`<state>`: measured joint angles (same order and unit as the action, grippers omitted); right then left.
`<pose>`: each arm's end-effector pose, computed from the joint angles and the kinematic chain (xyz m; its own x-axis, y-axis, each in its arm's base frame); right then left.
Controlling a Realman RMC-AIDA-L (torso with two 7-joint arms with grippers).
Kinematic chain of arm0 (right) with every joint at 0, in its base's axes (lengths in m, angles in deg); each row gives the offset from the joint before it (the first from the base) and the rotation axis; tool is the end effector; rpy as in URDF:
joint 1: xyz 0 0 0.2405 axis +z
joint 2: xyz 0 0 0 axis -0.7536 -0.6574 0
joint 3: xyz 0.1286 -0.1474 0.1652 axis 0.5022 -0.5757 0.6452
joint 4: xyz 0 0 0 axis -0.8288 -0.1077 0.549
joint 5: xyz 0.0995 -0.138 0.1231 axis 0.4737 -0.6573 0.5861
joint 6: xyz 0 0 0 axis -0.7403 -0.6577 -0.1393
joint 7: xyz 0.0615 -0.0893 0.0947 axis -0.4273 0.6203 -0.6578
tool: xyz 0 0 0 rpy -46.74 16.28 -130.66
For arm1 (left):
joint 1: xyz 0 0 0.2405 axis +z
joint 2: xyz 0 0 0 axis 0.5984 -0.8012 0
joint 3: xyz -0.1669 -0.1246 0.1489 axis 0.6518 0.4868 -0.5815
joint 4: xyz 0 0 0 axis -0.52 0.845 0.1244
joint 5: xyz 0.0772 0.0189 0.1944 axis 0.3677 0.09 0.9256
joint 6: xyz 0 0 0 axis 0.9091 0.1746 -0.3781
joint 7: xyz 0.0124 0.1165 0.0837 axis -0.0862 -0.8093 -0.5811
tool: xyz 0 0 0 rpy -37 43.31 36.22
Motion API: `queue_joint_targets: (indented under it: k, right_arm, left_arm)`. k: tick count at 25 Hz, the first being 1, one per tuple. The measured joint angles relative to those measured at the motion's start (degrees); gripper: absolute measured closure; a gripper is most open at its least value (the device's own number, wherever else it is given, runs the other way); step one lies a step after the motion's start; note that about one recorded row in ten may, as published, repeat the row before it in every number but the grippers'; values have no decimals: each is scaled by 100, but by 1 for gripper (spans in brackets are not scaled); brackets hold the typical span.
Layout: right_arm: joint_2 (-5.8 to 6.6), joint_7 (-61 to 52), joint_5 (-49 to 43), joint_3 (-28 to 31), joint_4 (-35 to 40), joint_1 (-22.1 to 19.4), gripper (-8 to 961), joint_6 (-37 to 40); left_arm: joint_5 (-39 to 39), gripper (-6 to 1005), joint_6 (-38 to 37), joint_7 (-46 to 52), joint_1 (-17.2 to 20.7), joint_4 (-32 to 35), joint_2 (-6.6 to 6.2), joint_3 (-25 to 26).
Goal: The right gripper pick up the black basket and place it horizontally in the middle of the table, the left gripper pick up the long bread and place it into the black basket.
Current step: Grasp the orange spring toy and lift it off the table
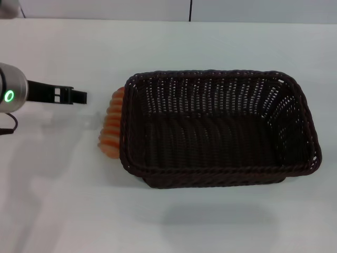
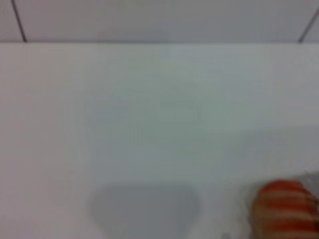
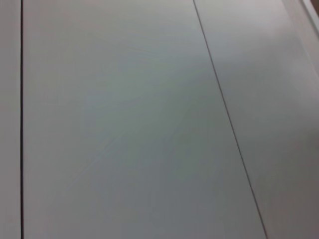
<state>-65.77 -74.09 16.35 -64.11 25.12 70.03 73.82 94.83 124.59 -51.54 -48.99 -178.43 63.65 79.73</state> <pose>0.3635 0.3156 0.1132 0.6929 0.4000 -0.6000 -0.7145 0.4929 -0.4965 -0.2039 0.3215 0.0438 0.4576 0.8071 0.3731 0.7432 -0.1169 -0.6588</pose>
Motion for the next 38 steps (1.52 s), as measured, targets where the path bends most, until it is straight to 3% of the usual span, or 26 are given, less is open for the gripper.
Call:
queue_joint_targets:
  k: [7,13,38]
  right_arm:
    - [6,-8,0,2,-13,15,636,-57]
    - [4,-309,0,2,-136,8,636,-42]
    - [-46,-340,-118,-6,-85,-105,636,54]
  left_arm:
    - [-199,223,326,-69,-219,151,3,-6]
    - [-503,226,705,-244,-652,713,19,-22]
    - [-1043,239,372,-671,-922,1473,26,-34]
